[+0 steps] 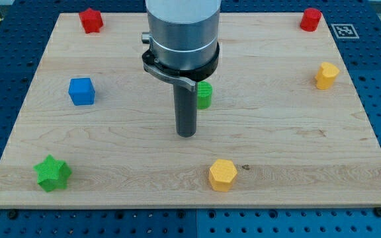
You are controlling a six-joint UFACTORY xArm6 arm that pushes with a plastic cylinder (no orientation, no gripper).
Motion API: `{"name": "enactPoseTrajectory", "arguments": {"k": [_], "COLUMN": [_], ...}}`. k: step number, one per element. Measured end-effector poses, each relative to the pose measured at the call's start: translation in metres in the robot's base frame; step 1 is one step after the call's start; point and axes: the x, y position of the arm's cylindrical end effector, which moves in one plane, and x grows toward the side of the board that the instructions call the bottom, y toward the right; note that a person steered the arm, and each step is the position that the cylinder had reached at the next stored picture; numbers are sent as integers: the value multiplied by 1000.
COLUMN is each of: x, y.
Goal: Slightly move the green circle to the center of the board
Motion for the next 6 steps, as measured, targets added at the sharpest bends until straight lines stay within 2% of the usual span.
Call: {"name": "enactPoseTrajectory", "arguments": {"k": [6], "x": [-57], "y": [0]}}
